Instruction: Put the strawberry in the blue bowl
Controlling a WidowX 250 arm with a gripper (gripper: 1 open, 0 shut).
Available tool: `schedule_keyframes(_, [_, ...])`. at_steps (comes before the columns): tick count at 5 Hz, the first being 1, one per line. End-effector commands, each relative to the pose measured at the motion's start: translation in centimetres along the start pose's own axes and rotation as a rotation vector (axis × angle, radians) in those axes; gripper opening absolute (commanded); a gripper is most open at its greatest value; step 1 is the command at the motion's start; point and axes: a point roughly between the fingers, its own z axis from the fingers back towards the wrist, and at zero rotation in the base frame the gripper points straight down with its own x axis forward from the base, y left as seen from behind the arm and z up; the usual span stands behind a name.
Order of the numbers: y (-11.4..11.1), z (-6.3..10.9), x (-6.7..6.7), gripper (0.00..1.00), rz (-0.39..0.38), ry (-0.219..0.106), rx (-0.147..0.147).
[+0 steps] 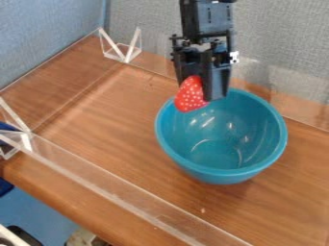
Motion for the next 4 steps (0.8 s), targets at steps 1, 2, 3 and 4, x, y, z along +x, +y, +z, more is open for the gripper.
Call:
schedule_keyframes(1, [-1.8, 1.8, -0.4, 0.0, -0.065, -0.064, 0.047])
schedule_keyframes(2, [-2.5, 2.0, -0.6, 0.0, -0.1, -0.068, 0.047])
schedule_keyframes(3, [-3.0, 2.2, -0.7, 0.0, -0.123, -0.075, 0.048])
schedule_keyframes(4, [-3.4, 2.2, -0.8, 0.0, -0.143, -0.08, 0.05])
